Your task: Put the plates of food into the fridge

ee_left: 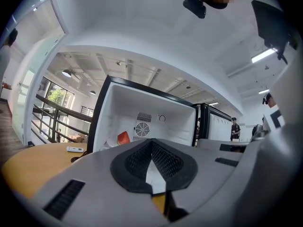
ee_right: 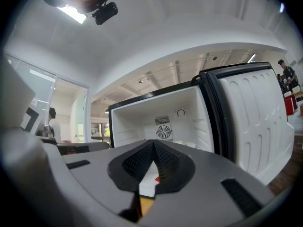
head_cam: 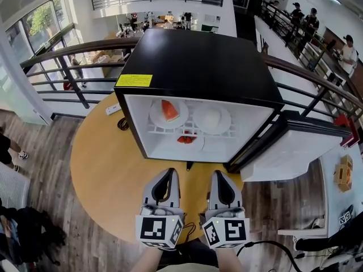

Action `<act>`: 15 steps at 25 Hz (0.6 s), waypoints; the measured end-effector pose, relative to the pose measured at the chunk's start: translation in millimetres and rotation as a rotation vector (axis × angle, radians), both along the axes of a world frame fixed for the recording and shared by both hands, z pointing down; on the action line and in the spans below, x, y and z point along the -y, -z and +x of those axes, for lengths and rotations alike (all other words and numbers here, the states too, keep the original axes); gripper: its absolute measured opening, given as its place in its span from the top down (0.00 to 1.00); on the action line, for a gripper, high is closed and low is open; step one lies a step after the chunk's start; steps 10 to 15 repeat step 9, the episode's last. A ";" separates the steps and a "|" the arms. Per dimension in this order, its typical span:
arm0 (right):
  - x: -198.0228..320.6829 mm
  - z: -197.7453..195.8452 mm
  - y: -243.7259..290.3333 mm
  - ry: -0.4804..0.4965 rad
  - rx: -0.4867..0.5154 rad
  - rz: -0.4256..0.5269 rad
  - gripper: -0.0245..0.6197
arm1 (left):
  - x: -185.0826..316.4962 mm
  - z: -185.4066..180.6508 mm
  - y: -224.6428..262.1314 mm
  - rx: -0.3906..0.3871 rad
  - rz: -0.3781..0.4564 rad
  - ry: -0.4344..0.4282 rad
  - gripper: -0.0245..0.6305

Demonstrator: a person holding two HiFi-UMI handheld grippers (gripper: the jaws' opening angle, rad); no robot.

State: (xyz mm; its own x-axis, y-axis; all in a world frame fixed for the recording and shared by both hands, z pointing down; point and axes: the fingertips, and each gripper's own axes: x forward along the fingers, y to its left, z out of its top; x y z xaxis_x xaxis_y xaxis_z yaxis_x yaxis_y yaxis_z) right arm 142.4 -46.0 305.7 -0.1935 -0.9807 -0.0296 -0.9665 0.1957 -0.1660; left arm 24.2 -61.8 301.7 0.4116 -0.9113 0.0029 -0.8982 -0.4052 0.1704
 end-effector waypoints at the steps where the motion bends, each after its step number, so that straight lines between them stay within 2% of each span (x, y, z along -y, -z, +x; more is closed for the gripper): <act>1: -0.1 0.9 0.4 -0.002 0.003 0.000 0.94 | 0.1 -0.6 0.2 -0.001 0.000 0.002 0.95; 15: -4.3 3.9 0.0 -0.009 0.005 -0.007 0.94 | -2.8 -0.6 -1.3 0.000 -0.010 0.006 0.95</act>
